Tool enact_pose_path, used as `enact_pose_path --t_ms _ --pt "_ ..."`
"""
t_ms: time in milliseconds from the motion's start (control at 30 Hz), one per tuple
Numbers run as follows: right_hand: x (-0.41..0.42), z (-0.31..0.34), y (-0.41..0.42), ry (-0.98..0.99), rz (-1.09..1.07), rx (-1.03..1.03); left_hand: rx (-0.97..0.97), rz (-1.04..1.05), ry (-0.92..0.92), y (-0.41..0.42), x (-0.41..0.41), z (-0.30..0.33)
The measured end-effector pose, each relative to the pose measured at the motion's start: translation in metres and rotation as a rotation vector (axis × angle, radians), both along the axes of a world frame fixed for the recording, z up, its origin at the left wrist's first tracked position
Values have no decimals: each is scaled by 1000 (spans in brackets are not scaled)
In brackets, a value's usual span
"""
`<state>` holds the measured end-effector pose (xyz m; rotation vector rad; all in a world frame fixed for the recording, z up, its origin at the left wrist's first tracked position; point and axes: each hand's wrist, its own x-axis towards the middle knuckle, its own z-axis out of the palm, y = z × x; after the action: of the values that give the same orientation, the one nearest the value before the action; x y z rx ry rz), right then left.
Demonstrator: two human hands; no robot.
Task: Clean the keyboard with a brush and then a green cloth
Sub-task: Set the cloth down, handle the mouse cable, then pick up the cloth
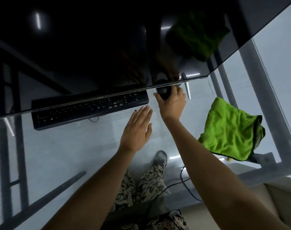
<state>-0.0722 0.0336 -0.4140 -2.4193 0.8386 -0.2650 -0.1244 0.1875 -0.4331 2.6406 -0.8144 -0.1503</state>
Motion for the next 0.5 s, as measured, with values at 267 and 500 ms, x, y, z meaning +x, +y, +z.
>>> enact_pose_path --t_ms 267,500 --pt "-23 20 -15 10 47 72 -14 -34 -33 -5 0 2" --pt "-108 61 -30 117 226 194 50 -28 -15 -8 -17 19"
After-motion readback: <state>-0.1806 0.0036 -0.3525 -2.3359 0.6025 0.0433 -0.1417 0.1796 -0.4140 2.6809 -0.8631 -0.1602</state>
